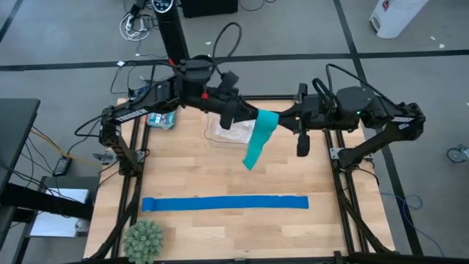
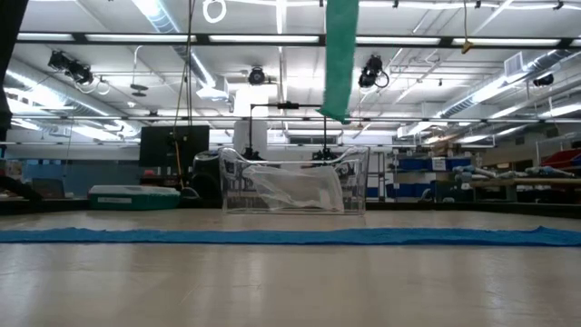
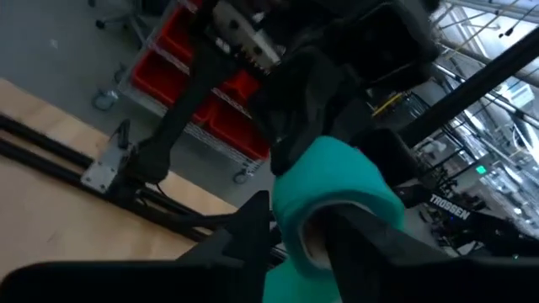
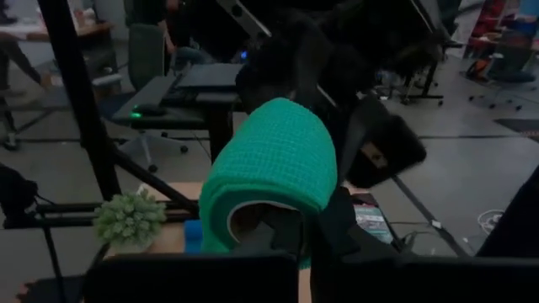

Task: Roll bandage
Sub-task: Roll the green bandage

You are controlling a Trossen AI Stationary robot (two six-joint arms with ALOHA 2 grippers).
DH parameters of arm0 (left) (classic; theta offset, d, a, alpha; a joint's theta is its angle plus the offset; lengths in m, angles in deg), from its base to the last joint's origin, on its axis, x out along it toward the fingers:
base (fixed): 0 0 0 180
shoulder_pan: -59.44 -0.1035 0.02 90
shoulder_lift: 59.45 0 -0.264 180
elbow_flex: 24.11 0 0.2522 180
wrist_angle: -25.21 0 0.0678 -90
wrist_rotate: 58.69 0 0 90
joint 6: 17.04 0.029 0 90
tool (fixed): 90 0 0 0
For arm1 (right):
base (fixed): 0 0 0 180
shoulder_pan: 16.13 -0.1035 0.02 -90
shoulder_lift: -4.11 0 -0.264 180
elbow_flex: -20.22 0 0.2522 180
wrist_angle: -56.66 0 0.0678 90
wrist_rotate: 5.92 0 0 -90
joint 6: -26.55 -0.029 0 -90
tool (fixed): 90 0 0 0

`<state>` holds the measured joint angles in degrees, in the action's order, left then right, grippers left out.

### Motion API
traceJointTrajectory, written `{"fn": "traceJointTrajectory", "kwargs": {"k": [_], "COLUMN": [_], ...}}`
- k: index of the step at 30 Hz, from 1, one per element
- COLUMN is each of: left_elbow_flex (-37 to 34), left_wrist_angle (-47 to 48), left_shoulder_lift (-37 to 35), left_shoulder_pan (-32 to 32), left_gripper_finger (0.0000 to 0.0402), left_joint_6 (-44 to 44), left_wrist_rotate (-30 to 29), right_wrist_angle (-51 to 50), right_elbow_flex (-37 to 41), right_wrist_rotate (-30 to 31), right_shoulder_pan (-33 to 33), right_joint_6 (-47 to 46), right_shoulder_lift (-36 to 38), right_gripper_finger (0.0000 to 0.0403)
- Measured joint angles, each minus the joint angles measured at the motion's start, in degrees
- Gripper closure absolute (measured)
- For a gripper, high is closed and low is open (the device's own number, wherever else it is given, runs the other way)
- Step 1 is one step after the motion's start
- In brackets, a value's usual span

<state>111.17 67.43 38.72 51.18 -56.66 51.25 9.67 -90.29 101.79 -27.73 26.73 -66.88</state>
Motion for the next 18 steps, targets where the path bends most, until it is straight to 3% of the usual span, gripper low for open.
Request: {"fn": "traceJointTrajectory", "kwargs": {"k": [6, 11, 18], "left_elbow_flex": [0.1, 0.2, 0.2], "left_wrist_angle": [0.0, 2.6, 6.7], "left_shoulder_lift": [-3.1, -5.9, -6.6], "left_shoulder_pan": [0.0, 0.0, 4.0], "left_gripper_finger": [0.0282, 0.0282, 0.0282], "left_joint_6": [6.9, 14.9, 21.9], "left_wrist_rotate": [-4.1, -9.8, -13.6], "right_wrist_angle": [0.0, 0.0, 0.0], "right_elbow_flex": [0.0, 0.0, 0.0], "right_wrist_rotate": [-1.9, -4.7, -19.3], "right_shoulder_pan": [0.0, 1.9, 9.2], "right_joint_6": [-1.2, -7.7, -27.0], "right_shoulder_lift": [1.8, 2.8, 2.6], "right_gripper_finger": [0.0402, 0.0402, 0.0403]}}
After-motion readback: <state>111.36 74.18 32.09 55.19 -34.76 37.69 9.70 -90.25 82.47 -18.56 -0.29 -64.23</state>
